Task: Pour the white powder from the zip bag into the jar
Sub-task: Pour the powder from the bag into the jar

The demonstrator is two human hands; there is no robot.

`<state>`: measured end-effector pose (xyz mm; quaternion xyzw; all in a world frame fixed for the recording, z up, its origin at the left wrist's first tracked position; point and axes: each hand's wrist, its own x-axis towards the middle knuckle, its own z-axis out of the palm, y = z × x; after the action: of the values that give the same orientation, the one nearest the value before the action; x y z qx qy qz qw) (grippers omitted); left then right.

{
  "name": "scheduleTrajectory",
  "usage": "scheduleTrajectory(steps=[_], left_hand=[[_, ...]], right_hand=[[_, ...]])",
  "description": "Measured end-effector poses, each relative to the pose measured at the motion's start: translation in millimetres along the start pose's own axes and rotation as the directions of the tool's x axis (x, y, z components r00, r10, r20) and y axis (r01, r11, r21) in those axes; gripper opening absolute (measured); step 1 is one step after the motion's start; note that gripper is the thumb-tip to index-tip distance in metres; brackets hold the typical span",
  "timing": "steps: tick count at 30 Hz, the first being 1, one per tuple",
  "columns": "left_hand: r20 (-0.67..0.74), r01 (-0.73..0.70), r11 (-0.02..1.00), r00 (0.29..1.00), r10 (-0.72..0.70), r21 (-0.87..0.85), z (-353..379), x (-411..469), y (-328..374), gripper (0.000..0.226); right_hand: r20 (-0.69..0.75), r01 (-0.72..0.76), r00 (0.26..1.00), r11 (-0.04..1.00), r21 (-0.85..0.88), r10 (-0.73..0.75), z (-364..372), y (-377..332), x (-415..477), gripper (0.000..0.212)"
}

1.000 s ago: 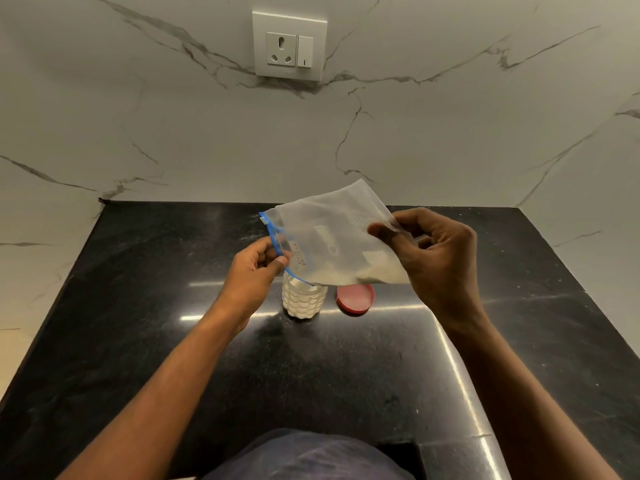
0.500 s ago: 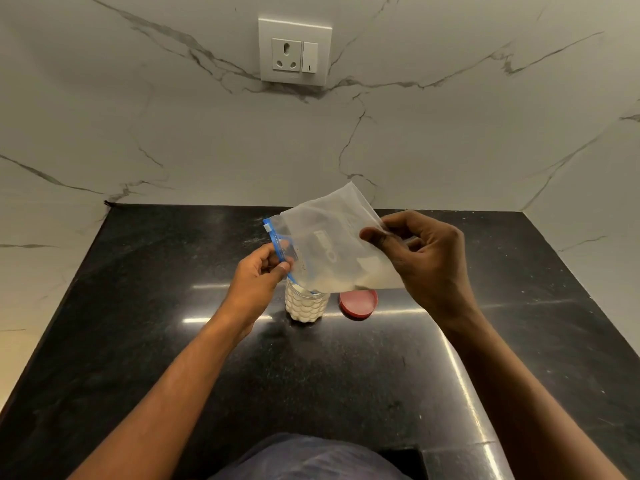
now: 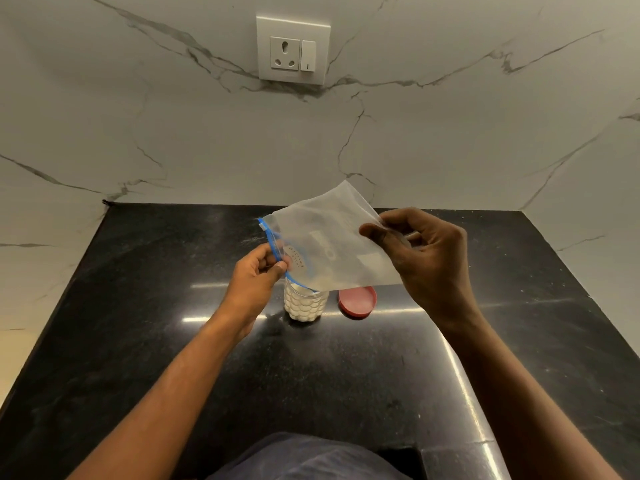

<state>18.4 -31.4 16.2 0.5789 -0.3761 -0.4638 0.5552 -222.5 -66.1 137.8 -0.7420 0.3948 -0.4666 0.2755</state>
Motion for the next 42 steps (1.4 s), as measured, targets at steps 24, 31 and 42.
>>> scheduleTrajectory(steps=[24, 31, 42], left_hand=[[-0.099, 0.053, 0.992, 0.993, -0.065, -0.118, 8, -2, -1, 0.032], [-0.095, 0.054, 0.994, 0.993, -0.063, -0.1, 11, -4, -1, 0.033], [-0.096, 0.031, 0.995, 0.995, -0.04, -0.093, 10, -6, -1, 0.032]], right_hand=[[0.098, -0.109, 0.989, 0.994, -0.009, 0.11, -23, 19, -19, 0.031], [0.091, -0.101, 0.99, 0.994, -0.035, 0.104, -13, 17, -21, 0.015], [0.069, -0.033, 0.997, 0.995, -0.094, 0.04, -7, 17, -21, 0.013]])
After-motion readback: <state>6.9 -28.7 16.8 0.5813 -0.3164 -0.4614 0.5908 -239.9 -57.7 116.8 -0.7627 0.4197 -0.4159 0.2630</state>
